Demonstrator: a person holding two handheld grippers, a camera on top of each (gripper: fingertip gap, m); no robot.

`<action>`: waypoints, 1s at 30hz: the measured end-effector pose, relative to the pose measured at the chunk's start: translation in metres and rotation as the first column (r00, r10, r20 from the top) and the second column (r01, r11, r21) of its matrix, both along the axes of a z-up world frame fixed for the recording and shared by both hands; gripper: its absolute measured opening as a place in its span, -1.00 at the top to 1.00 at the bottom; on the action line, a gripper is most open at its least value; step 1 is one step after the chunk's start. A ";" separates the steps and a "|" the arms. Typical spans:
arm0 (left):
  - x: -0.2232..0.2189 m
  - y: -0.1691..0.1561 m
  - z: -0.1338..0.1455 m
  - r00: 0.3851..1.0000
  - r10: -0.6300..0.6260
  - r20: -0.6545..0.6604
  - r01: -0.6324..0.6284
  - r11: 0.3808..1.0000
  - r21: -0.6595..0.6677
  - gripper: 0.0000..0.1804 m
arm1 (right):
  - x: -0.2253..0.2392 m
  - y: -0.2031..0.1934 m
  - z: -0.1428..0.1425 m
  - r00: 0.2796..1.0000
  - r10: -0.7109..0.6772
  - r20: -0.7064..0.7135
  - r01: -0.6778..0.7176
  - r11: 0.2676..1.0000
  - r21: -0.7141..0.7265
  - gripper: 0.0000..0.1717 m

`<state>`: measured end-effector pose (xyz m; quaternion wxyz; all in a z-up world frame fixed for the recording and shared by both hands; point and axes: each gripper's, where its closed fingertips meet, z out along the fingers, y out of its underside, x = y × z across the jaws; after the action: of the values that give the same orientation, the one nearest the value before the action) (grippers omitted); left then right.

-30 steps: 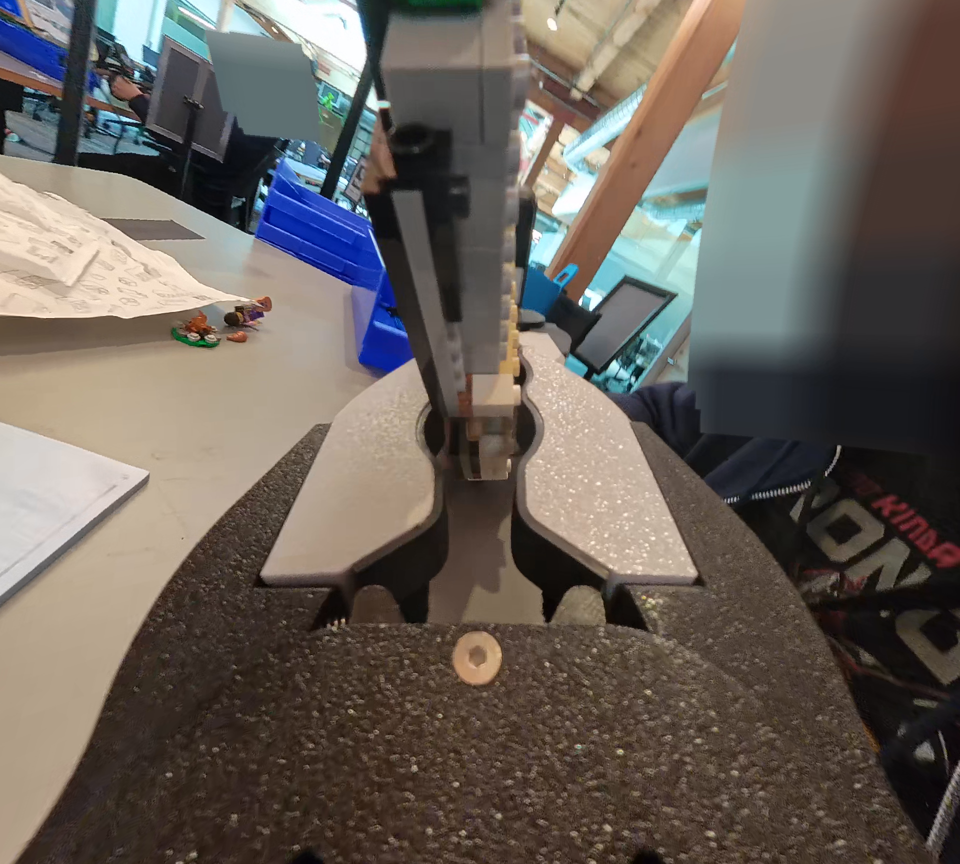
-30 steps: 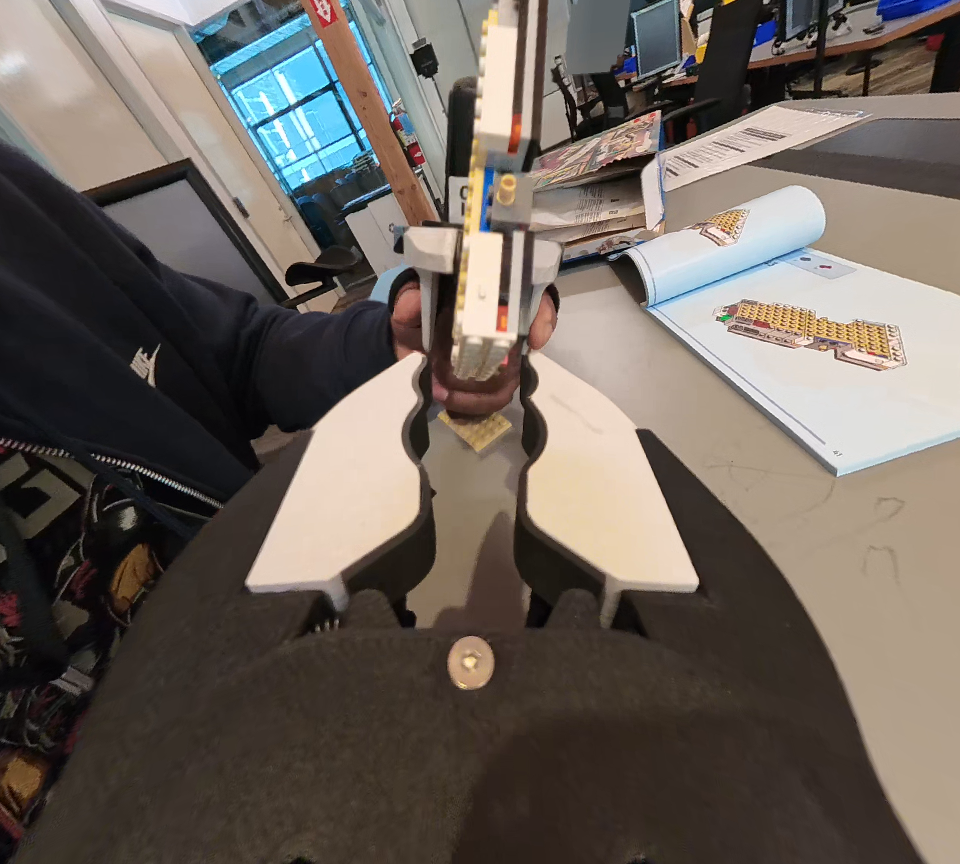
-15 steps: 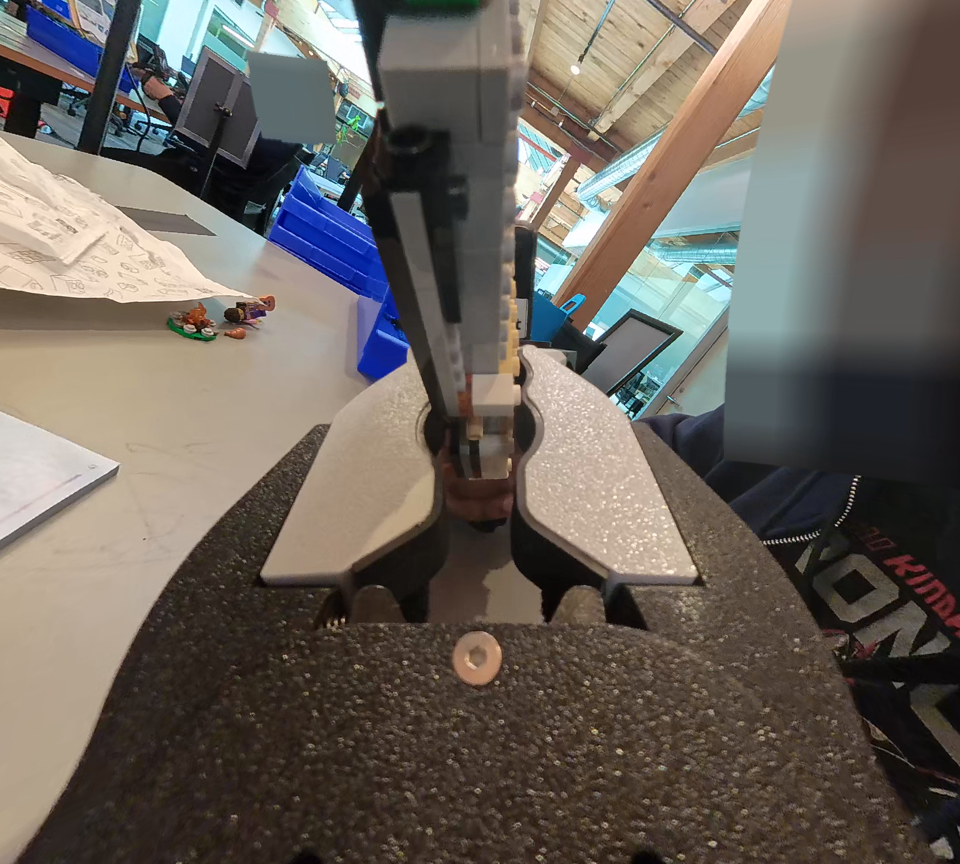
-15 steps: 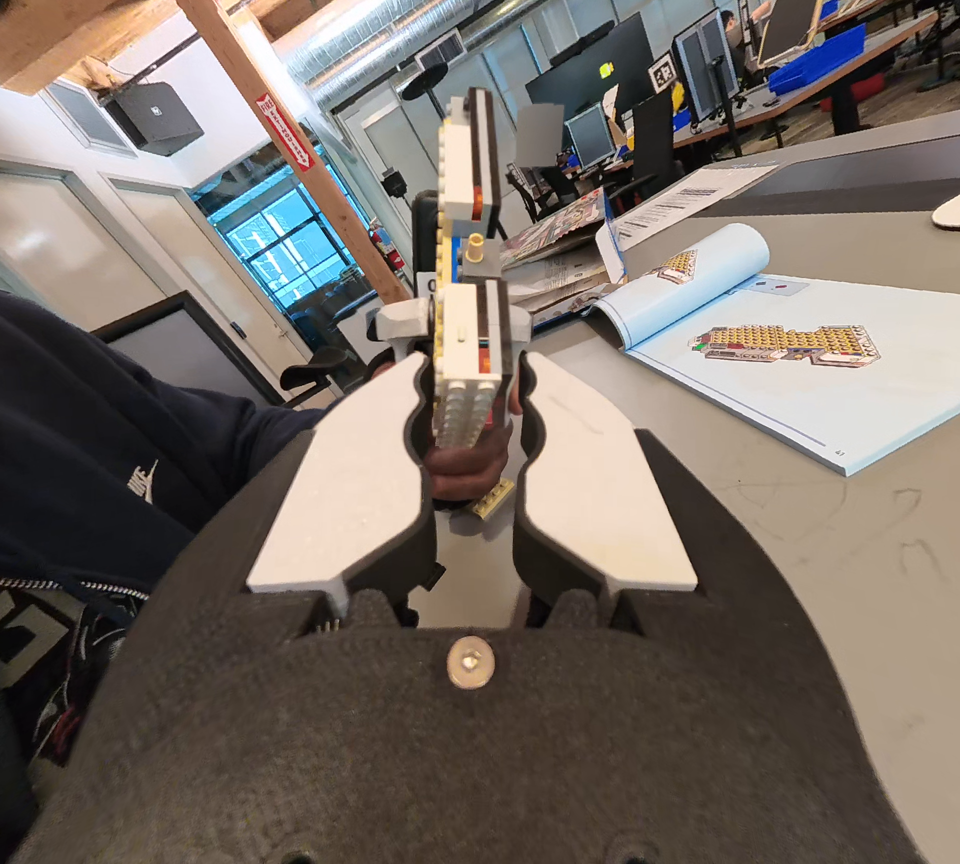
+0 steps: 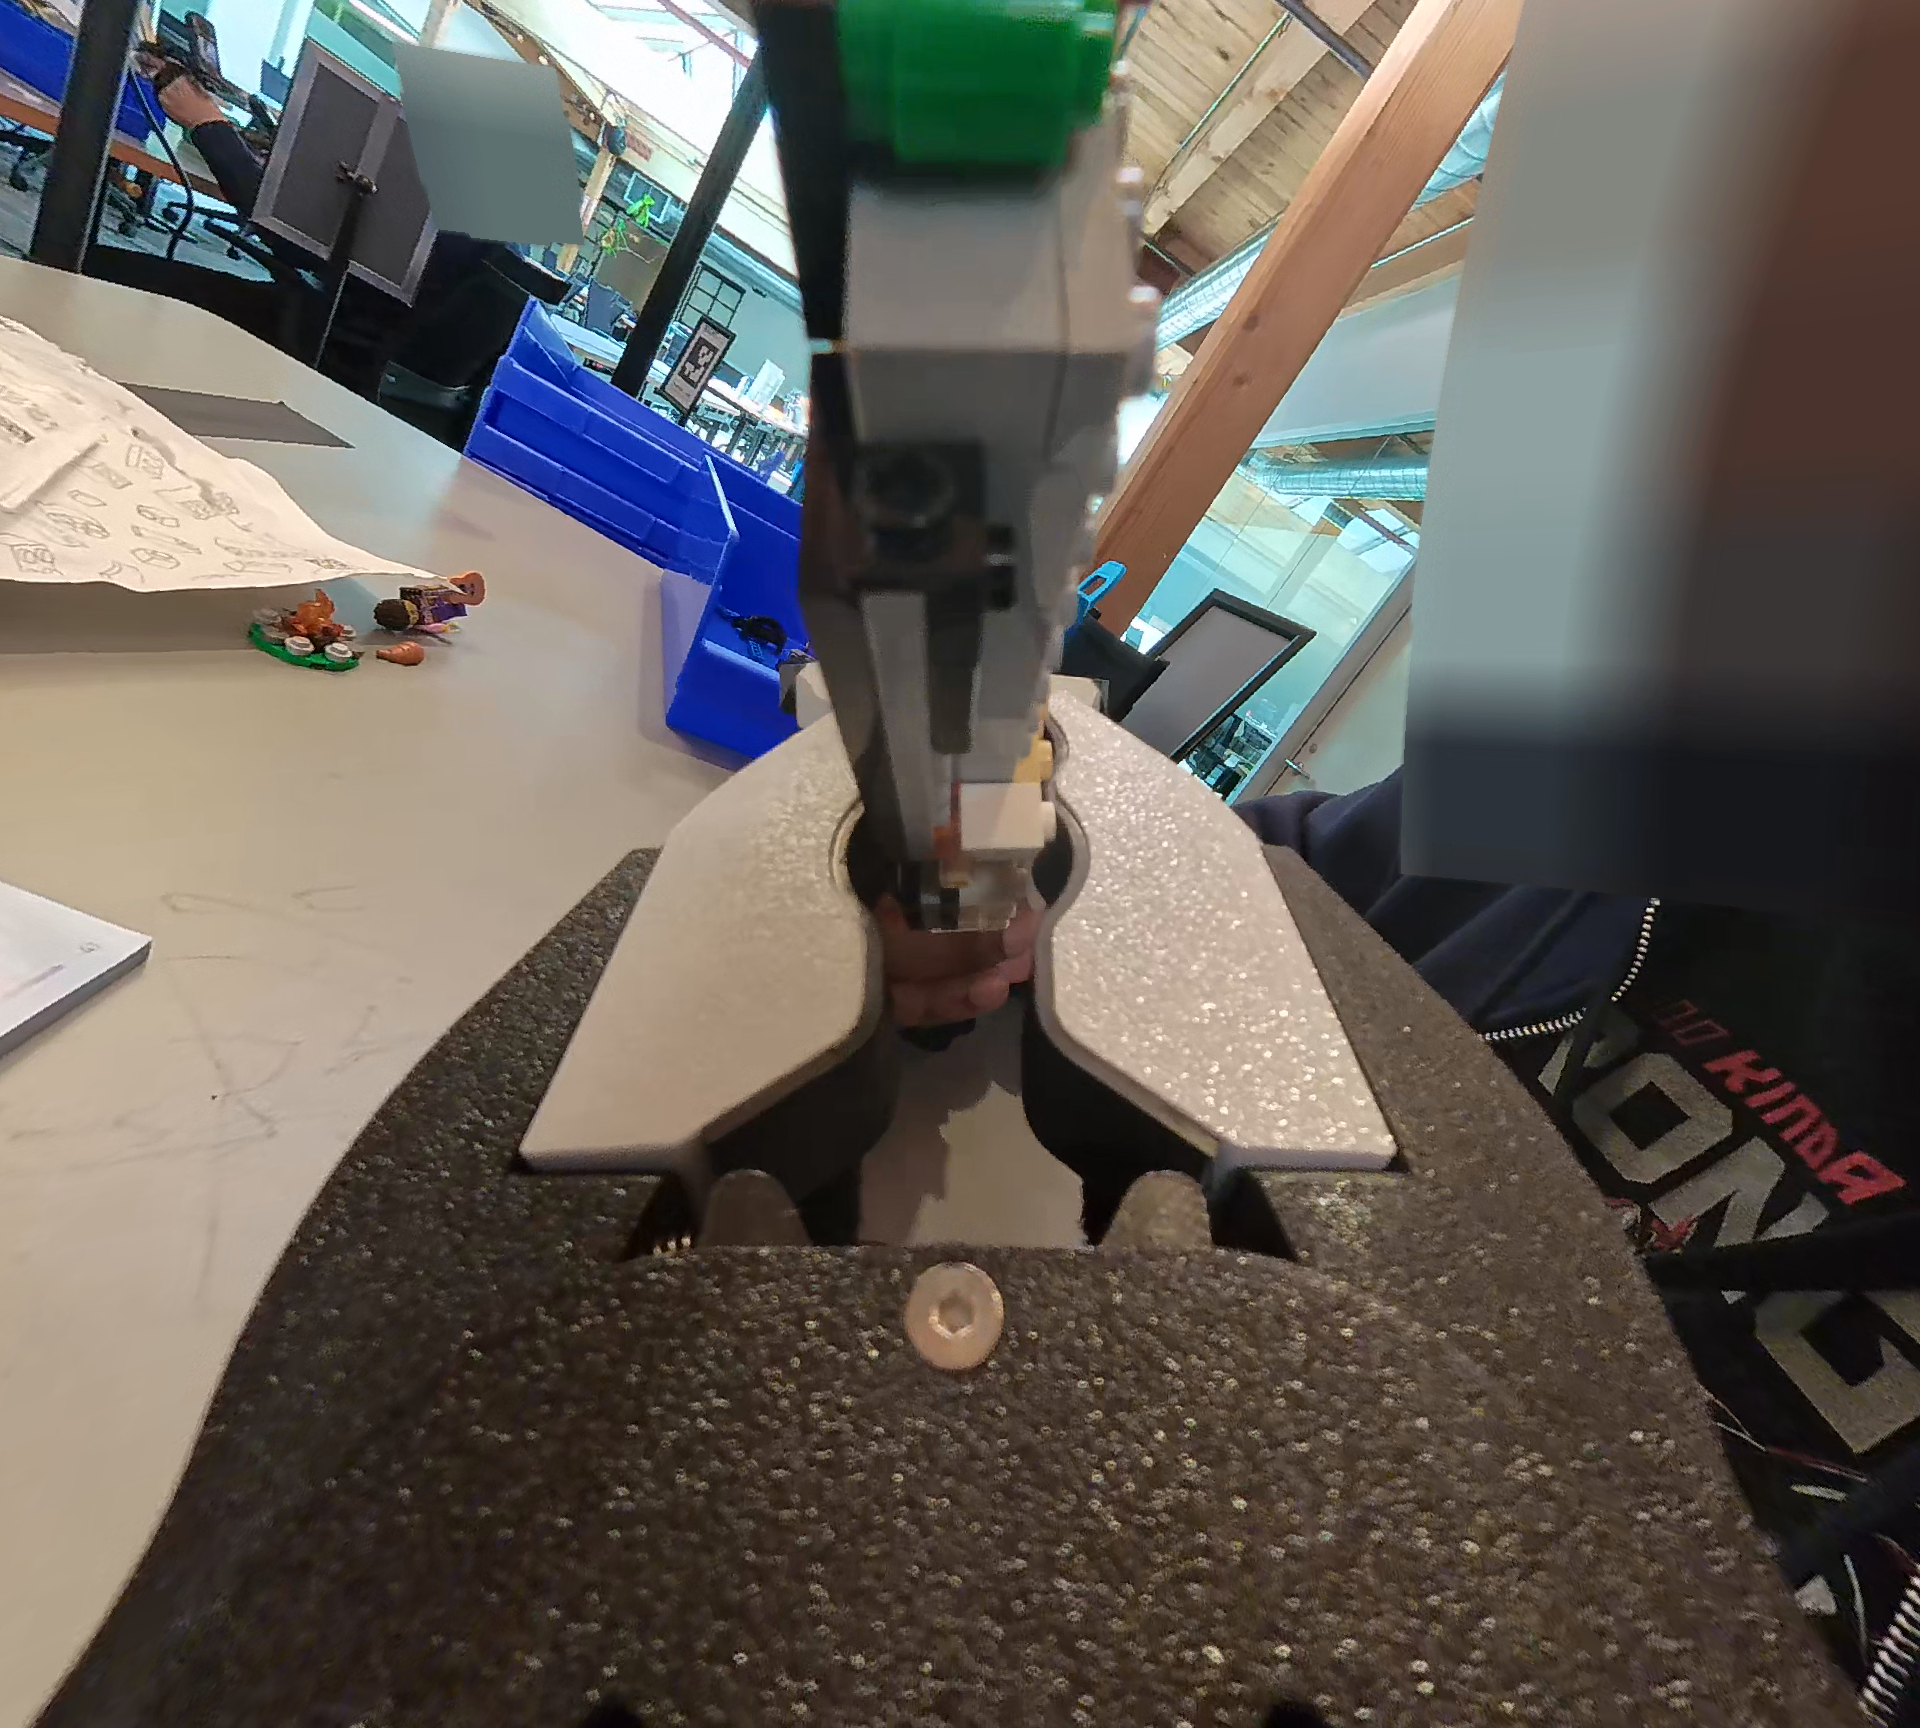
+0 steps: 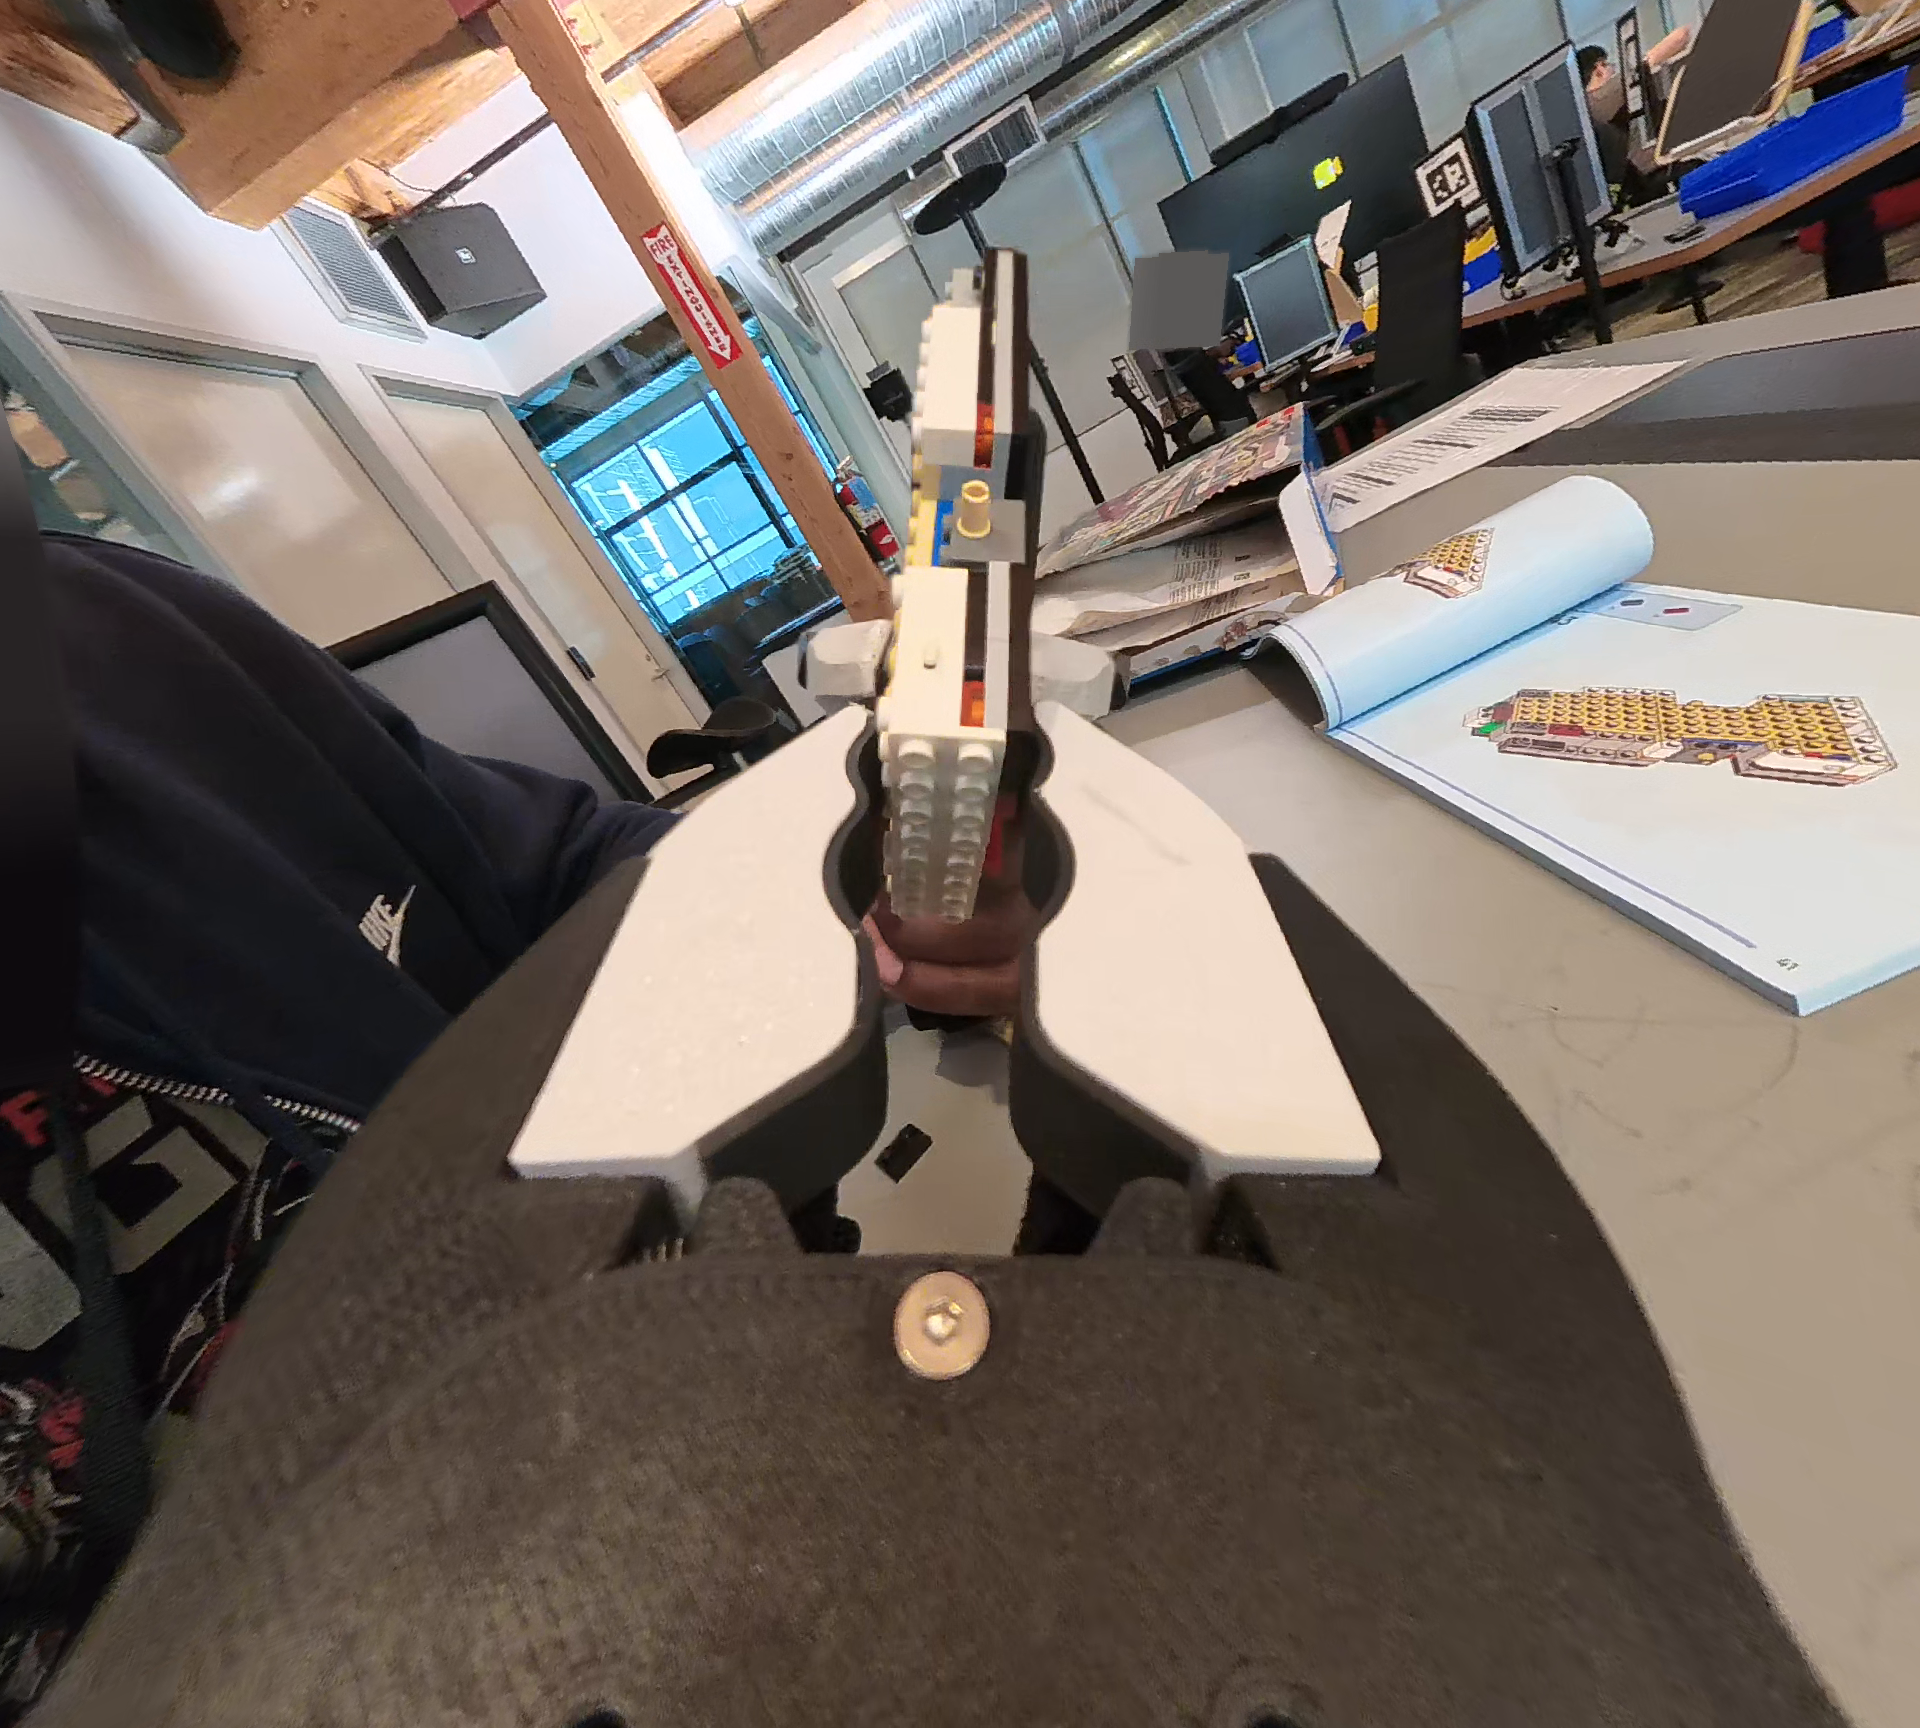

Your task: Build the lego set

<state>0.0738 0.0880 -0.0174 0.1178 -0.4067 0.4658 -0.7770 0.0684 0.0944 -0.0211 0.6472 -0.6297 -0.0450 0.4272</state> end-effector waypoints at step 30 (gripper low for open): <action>0.011 0.068 -0.017 0.952 0.170 -0.256 -0.239 0.933 -0.270 0.74 | 0.033 0.023 -0.033 0.794 -0.296 0.530 0.334 0.942 0.026 0.44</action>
<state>0.0846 0.1560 -0.0339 0.0816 -0.5528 0.3089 -0.7696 0.1014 0.1170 -0.0545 0.6498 -0.7429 -0.1004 0.1257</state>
